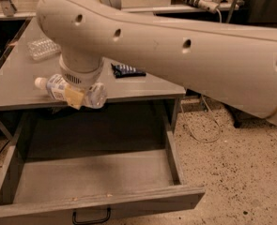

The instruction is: Place blue plastic bottle into top drawer

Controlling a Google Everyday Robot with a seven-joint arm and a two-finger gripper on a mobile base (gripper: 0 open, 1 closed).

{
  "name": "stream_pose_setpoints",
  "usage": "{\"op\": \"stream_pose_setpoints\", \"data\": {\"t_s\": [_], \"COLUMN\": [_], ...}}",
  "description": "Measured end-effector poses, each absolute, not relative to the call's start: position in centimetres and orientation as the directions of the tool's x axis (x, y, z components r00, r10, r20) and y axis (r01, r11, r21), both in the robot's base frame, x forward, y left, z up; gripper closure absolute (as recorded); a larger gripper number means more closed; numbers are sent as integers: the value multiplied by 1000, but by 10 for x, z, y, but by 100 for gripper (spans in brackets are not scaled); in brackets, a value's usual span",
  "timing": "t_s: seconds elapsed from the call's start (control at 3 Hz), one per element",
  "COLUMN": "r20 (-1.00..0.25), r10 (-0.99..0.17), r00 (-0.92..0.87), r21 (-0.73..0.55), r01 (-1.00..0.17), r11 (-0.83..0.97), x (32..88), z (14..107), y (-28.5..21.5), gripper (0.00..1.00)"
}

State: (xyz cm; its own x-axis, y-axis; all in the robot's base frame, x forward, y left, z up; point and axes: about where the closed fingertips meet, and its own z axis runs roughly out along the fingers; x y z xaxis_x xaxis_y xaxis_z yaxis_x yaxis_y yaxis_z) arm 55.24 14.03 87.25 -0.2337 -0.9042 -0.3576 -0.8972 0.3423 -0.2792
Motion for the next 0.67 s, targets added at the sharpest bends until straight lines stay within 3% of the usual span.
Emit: {"op": "stream_pose_setpoints", "data": {"t_s": [0.67], "r20": [-334], "r10": [-862], "r00": [-382], "r21": [-228], "r01": [-854], "r11": [467], "x": [449], "z": [848], "y": [104], "gripper": [100]}}
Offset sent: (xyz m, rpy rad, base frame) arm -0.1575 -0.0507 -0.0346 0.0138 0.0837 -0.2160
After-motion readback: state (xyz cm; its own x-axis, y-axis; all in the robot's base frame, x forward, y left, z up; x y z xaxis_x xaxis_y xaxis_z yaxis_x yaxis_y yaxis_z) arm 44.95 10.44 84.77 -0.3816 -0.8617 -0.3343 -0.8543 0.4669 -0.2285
